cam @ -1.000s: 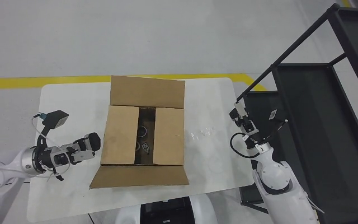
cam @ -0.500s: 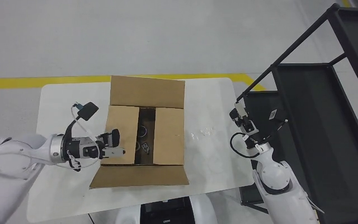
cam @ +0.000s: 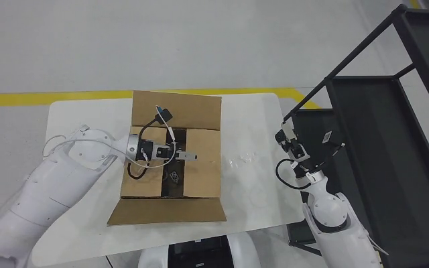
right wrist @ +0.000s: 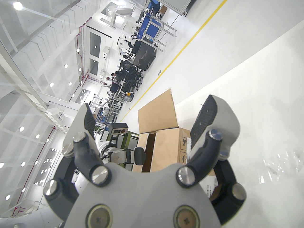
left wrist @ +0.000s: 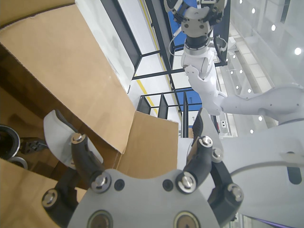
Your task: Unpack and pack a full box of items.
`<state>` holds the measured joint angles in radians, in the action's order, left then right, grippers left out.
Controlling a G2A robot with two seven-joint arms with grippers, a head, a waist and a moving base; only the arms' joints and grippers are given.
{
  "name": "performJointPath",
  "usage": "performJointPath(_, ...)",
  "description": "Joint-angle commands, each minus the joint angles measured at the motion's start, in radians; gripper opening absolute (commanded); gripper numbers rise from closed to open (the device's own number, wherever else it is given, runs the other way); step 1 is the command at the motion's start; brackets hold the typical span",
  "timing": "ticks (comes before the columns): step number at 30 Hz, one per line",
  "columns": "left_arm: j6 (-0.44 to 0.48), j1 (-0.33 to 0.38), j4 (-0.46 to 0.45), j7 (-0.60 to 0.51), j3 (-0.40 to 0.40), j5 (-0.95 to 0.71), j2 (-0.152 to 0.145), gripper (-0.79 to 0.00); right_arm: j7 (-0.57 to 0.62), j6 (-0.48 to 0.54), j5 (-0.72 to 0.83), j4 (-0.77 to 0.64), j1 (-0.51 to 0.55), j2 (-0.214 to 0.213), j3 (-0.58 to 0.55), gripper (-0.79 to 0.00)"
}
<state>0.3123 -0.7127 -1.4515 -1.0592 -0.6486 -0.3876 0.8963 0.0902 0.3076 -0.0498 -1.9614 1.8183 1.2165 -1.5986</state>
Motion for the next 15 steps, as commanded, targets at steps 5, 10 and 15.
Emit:
performJointPath(5, 0.000, -0.002, -0.004, -0.001, -0.002, 0.000, -0.002, 0.000, 0.000, 0.000, 0.000, 0.000, 0.000, 0.000, 0.000, 0.000)
performJointPath(10, -0.002, -0.004, -0.004, 0.005, -0.003, 0.003, -0.002, 0.000, 0.000, 0.000, 0.000, 0.000, 0.000, 0.000, 0.000, 0.000)
performJointPath(15, -0.056, -0.014, -0.021, 0.035, 0.003, 0.042, 0.008, 0.000, 0.000, 0.000, 0.000, 0.000, 0.000, 0.000, 0.000, 0.000)
